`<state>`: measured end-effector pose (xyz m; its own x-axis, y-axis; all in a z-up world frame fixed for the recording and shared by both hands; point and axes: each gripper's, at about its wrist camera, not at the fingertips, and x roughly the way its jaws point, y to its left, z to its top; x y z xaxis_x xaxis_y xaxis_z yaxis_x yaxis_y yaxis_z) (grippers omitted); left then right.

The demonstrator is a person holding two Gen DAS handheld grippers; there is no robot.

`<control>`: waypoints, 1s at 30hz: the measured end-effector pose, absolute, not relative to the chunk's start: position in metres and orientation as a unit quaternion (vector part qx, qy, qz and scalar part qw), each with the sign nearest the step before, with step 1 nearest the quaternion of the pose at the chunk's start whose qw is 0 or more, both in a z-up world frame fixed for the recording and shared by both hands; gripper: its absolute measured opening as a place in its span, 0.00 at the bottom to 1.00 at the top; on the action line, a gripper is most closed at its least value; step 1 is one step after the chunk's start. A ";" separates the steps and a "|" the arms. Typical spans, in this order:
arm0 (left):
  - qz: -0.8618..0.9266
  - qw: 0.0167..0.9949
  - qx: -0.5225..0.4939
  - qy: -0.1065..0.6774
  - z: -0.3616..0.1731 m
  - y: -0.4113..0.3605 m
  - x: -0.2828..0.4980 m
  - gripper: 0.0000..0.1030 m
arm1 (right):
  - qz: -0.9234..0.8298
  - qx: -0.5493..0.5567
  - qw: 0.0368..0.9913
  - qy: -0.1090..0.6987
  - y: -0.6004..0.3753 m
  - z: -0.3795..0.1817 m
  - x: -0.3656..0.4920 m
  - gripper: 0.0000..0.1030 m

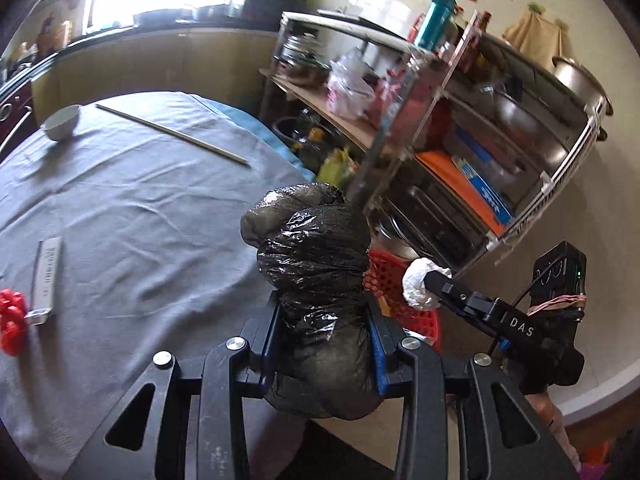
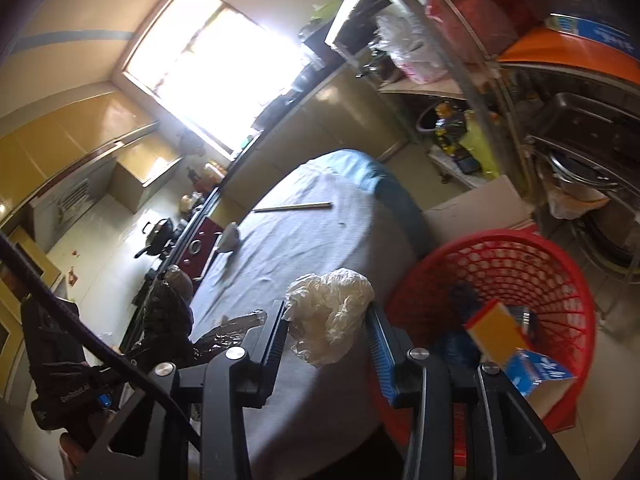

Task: Collect trash
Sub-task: 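Carry the black bag and the tissue over the red basket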

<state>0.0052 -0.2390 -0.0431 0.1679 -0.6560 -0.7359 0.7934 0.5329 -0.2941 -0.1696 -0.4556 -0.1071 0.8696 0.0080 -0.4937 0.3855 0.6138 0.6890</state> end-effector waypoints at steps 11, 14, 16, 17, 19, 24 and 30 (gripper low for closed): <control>-0.497 0.732 0.125 0.449 -0.072 -0.301 -0.022 0.38 | -0.156 0.442 0.848 0.248 -0.480 -0.136 -0.199 0.42; -0.500 0.729 0.131 0.448 -0.075 -0.309 -0.026 0.38 | -0.160 0.444 0.846 0.249 -0.481 -0.140 -0.202 0.42; -0.502 0.729 0.136 0.446 -0.077 -0.313 -0.029 0.38 | -0.163 0.442 0.846 0.250 -0.482 -0.140 -0.203 0.42; -0.503 0.729 0.141 0.443 -0.078 -0.316 -0.031 0.38 | -0.163 0.441 0.846 0.251 -0.482 -0.141 -0.204 0.42; -0.502 0.729 0.147 0.441 -0.081 -0.319 -0.033 0.38 | -0.165 0.442 0.845 0.251 -0.483 -0.142 -0.206 0.42; -0.499 0.732 0.174 0.430 -0.087 -0.328 -0.043 0.38 | -0.170 0.449 0.841 0.250 -0.488 -0.146 -0.212 0.42; -0.491 0.742 0.202 0.410 -0.090 -0.332 -0.054 0.38 | -0.175 0.454 0.839 0.246 -0.493 -0.148 -0.219 0.42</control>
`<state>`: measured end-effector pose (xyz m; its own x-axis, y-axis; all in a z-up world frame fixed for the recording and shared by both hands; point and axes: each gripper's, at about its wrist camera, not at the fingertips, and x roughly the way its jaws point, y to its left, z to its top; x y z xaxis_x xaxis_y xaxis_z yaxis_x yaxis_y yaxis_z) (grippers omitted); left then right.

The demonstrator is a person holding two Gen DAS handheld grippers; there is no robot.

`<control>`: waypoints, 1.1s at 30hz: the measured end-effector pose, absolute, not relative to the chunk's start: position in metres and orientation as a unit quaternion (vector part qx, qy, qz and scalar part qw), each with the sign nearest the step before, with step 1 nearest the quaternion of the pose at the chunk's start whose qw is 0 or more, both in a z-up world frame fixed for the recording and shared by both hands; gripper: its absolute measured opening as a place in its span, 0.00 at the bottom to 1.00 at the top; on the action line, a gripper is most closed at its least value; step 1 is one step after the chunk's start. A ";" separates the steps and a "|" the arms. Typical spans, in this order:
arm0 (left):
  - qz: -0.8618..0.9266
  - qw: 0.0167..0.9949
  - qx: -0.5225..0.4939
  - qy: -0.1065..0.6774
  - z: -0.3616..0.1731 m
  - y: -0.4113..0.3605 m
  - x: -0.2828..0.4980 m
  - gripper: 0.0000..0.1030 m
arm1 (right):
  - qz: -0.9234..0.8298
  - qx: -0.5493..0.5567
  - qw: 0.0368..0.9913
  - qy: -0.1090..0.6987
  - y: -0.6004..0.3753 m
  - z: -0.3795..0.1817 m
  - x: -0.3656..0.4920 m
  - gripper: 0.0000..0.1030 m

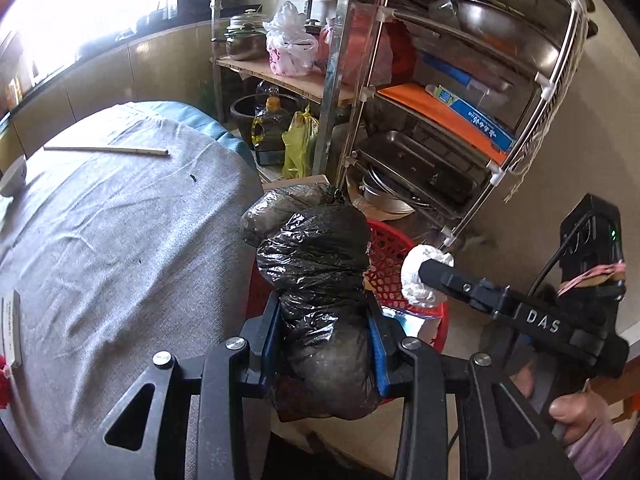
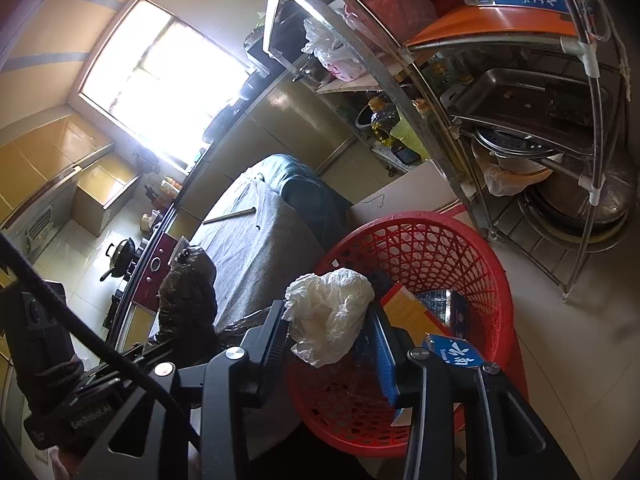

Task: Collect trash
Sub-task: 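Carry the black bag and the tissue over the red basket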

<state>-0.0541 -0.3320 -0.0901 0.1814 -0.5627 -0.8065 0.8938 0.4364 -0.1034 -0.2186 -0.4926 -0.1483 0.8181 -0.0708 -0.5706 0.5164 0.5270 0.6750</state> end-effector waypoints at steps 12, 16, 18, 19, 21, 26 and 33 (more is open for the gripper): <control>-0.484 0.757 0.234 0.372 -0.087 -0.333 -0.065 0.38 | -0.179 0.450 0.841 0.242 -0.492 -0.146 -0.219 0.42; -0.483 0.757 0.236 0.371 -0.088 -0.333 -0.066 0.38 | -0.178 0.452 0.840 0.243 -0.492 -0.147 -0.219 0.42; -0.483 0.758 0.238 0.369 -0.088 -0.333 -0.066 0.38 | -0.178 0.454 0.839 0.243 -0.493 -0.147 -0.220 0.42; -0.483 0.757 0.238 0.369 -0.088 -0.333 -0.066 0.38 | -0.179 0.454 0.838 0.243 -0.493 -0.147 -0.220 0.42; -0.483 0.758 0.239 0.368 -0.088 -0.333 -0.068 0.38 | -0.180 0.455 0.837 0.243 -0.493 -0.148 -0.220 0.42; -0.482 0.758 0.242 0.367 -0.089 -0.335 -0.069 0.38 | -0.181 0.460 0.834 0.244 -0.496 -0.150 -0.221 0.42; -0.482 0.758 0.244 0.366 -0.090 -0.335 -0.069 0.38 | -0.182 0.461 0.834 0.244 -0.496 -0.150 -0.221 0.43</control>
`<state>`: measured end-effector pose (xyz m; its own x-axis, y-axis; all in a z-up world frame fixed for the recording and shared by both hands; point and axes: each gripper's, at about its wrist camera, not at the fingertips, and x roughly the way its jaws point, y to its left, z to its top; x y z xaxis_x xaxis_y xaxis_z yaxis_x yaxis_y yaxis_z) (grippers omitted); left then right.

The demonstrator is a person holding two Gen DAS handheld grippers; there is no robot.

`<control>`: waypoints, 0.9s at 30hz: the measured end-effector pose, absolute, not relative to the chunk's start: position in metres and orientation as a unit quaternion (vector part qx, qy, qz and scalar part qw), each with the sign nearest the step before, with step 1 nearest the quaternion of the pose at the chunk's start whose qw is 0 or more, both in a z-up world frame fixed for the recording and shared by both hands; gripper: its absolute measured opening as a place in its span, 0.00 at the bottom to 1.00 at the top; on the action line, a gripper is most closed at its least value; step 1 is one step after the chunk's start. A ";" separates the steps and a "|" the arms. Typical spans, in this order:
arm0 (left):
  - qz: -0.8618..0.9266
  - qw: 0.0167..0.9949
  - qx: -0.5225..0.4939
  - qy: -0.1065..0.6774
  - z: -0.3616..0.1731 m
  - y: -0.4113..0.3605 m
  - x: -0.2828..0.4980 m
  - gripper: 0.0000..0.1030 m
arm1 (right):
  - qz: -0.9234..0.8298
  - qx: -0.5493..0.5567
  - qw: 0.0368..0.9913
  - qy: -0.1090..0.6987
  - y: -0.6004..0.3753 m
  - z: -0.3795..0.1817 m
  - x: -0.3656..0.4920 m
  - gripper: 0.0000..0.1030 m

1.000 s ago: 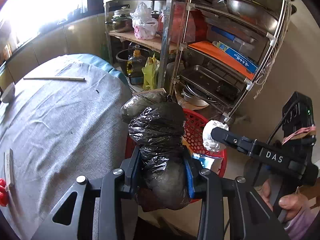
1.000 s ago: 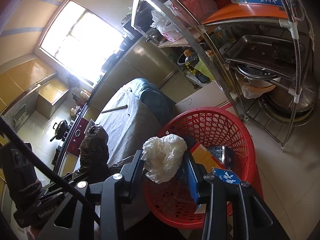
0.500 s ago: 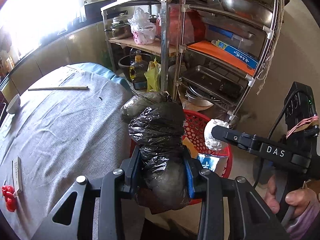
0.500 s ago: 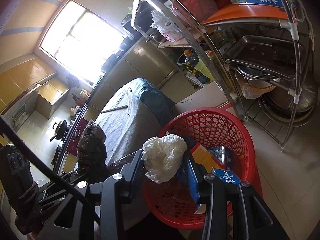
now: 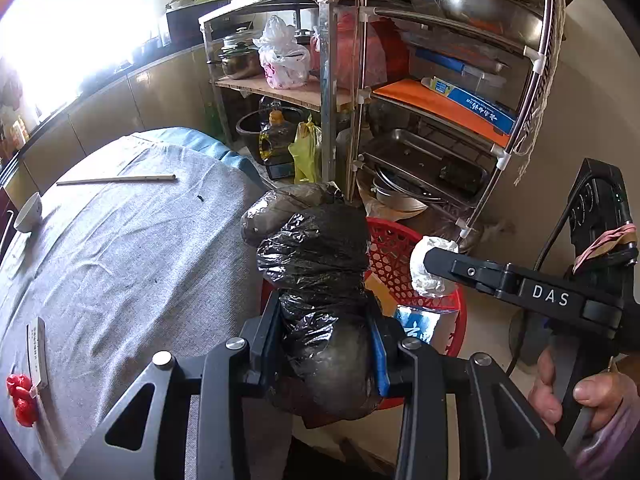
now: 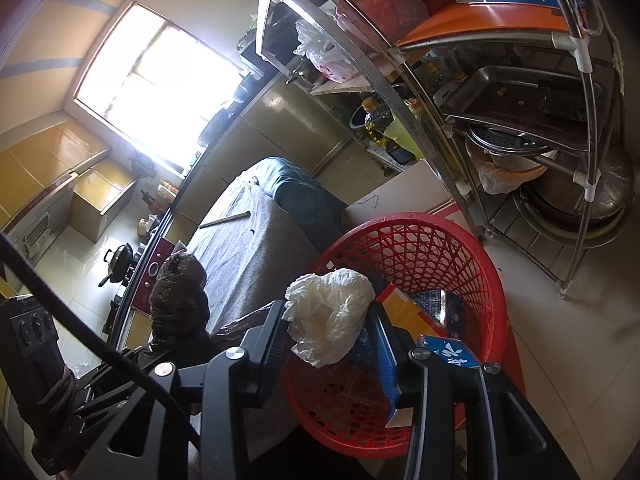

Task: Collect trash
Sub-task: 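Carry the black bag and the tissue over the red basket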

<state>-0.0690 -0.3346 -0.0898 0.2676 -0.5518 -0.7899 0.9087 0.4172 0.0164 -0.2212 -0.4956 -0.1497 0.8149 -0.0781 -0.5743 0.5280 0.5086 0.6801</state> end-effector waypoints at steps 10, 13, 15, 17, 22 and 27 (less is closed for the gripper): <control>-0.480 0.757 0.250 0.366 -0.091 -0.337 -0.070 0.38 | -0.180 0.464 0.832 0.243 -0.497 -0.150 -0.221 0.44; -0.480 0.756 0.252 0.366 -0.092 -0.338 -0.070 0.38 | -0.179 0.464 0.833 0.243 -0.497 -0.150 -0.221 0.44; -0.481 0.756 0.252 0.366 -0.092 -0.338 -0.071 0.38 | -0.179 0.465 0.832 0.243 -0.497 -0.151 -0.221 0.44; -0.480 0.755 0.253 0.368 -0.093 -0.338 -0.070 0.38 | -0.179 0.466 0.831 0.244 -0.498 -0.152 -0.220 0.44; -0.481 0.753 0.253 0.370 -0.094 -0.339 -0.070 0.38 | -0.180 0.470 0.828 0.246 -0.498 -0.154 -0.221 0.44; -0.484 0.751 0.252 0.372 -0.094 -0.339 -0.070 0.38 | -0.181 0.472 0.827 0.246 -0.499 -0.155 -0.221 0.44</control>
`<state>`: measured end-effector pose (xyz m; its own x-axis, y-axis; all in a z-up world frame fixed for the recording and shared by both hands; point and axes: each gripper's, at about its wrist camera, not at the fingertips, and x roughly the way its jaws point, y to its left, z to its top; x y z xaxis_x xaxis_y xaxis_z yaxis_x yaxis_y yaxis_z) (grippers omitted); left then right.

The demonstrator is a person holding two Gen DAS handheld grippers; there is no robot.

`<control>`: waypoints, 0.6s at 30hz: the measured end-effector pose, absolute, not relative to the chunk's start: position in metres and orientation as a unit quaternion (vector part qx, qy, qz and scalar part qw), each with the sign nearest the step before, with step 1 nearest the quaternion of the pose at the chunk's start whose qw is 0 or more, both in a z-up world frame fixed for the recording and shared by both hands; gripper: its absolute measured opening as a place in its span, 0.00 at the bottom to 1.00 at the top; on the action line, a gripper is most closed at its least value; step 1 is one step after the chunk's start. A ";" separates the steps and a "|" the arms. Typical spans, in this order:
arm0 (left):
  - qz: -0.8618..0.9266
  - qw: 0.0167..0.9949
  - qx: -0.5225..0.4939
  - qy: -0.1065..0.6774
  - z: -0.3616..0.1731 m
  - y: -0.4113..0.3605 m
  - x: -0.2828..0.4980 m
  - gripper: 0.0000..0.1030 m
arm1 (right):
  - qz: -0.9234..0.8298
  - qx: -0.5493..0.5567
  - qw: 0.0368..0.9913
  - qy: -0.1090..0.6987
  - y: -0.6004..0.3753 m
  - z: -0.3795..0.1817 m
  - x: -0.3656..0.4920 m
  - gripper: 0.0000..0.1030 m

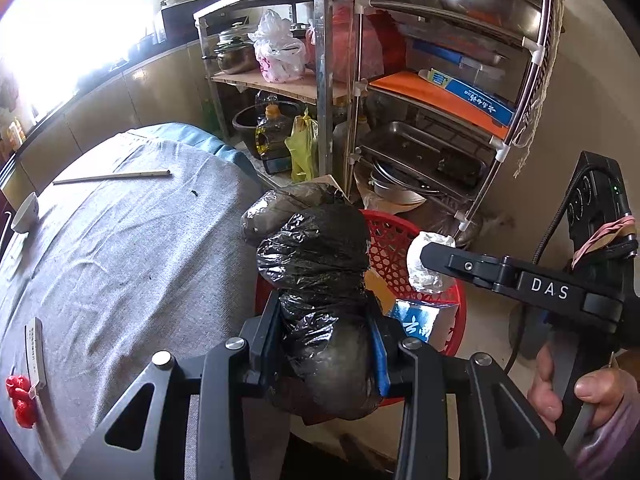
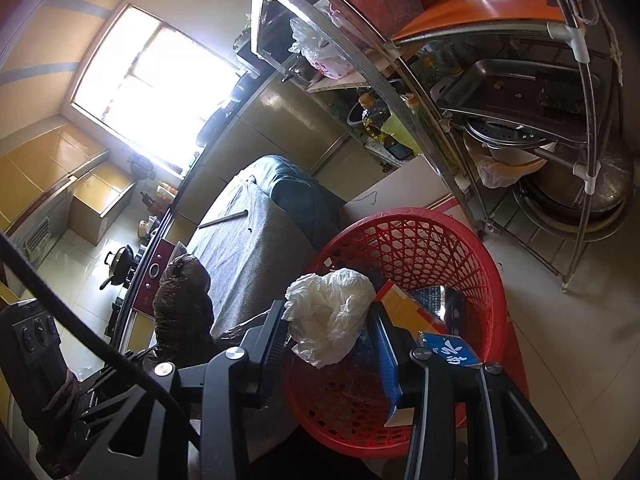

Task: Collect trash
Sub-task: 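Carry the black bag and the tissue over the red basket, then open both tools to drop the bag and tissue into the basket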

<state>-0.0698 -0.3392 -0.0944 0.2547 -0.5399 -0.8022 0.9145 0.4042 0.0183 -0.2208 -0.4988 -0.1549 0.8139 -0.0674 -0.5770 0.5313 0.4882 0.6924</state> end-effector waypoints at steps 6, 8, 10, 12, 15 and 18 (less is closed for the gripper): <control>-0.487 0.748 0.249 0.376 -0.095 -0.337 -0.068 0.38 | -0.182 0.473 0.827 0.245 -0.498 -0.156 -0.221 0.45; -0.488 0.748 0.246 0.378 -0.095 -0.337 -0.067 0.40 | -0.180 0.475 0.825 0.246 -0.498 -0.157 -0.222 0.45; -0.488 0.748 0.246 0.376 -0.095 -0.336 -0.067 0.40 | -0.179 0.478 0.824 0.247 -0.498 -0.157 -0.222 0.46; -0.488 0.749 0.246 0.375 -0.095 -0.336 -0.067 0.40 | -0.180 0.479 0.823 0.247 -0.498 -0.158 -0.222 0.48; -0.488 0.748 0.246 0.376 -0.096 -0.336 -0.067 0.40 | -0.183 0.485 0.819 0.247 -0.500 -0.159 -0.224 0.50; -0.488 0.747 0.248 0.378 -0.097 -0.336 -0.067 0.40 | -0.183 0.489 0.817 0.246 -0.501 -0.160 -0.225 0.50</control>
